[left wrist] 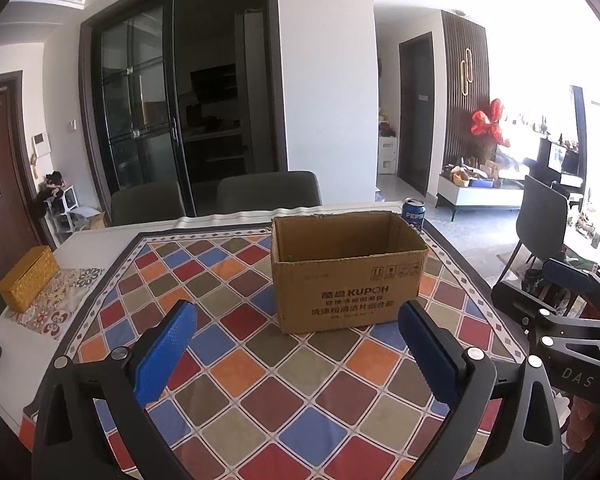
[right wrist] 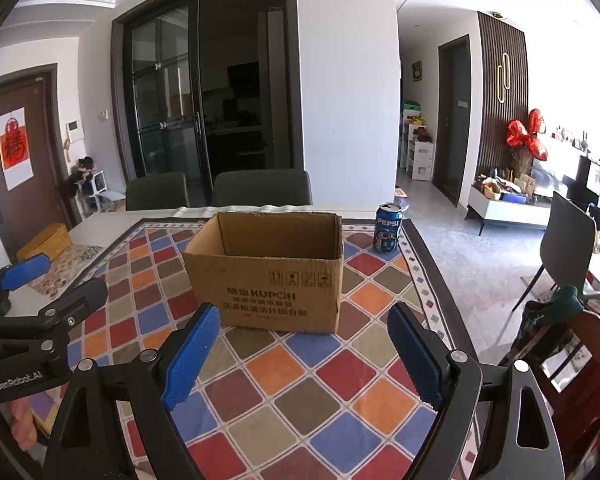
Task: Organize snacks
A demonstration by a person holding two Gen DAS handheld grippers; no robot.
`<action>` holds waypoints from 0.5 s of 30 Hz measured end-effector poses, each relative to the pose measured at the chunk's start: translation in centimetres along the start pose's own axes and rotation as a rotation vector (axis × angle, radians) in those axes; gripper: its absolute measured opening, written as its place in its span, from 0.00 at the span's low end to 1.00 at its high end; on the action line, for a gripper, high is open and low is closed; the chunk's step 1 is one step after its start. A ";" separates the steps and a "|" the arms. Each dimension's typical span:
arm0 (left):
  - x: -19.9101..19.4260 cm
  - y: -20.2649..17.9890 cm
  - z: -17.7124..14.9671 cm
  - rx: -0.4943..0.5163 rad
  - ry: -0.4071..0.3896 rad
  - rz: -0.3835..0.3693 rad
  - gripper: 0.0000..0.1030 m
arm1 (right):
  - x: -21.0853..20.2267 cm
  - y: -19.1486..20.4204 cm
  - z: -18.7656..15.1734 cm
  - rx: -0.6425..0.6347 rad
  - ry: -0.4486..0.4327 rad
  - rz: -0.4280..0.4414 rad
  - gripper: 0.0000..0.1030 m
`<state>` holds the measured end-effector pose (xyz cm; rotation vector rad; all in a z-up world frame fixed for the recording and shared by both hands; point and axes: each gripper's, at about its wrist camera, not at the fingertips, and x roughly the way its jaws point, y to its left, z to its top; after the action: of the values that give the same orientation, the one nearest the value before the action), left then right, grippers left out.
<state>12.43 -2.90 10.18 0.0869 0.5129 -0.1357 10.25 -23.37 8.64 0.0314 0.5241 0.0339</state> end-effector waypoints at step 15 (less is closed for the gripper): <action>-1.3 0.1 -0.2 -0.018 -0.025 -0.022 1.00 | -1.6 -0.1 -0.7 -0.006 -0.016 0.002 0.84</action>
<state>11.20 -2.68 10.68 0.0623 0.4897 -0.1539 8.55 -23.49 8.83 0.0259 0.5081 0.0369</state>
